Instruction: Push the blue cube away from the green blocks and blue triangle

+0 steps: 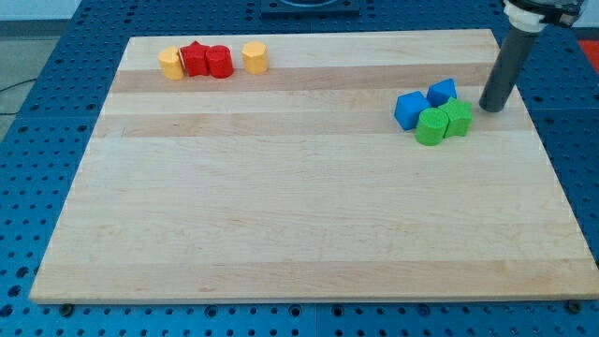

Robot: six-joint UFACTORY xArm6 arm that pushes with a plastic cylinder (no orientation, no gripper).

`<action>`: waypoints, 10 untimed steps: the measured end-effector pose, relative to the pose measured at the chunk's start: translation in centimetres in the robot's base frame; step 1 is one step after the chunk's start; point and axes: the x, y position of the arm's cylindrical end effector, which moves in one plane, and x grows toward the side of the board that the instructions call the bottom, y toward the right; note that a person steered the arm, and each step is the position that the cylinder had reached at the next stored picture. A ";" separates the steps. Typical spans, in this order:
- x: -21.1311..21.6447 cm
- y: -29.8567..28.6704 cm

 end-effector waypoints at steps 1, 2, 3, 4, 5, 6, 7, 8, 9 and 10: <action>-0.5 0.0; -1.0 0.0; -1.6 0.0; -1.8 0.0; -1.7 -0.6; -0.5 -4.8; 0.8 -9.0; 1.6 -12.3; 1.6 -17.8; 1.9 -23.6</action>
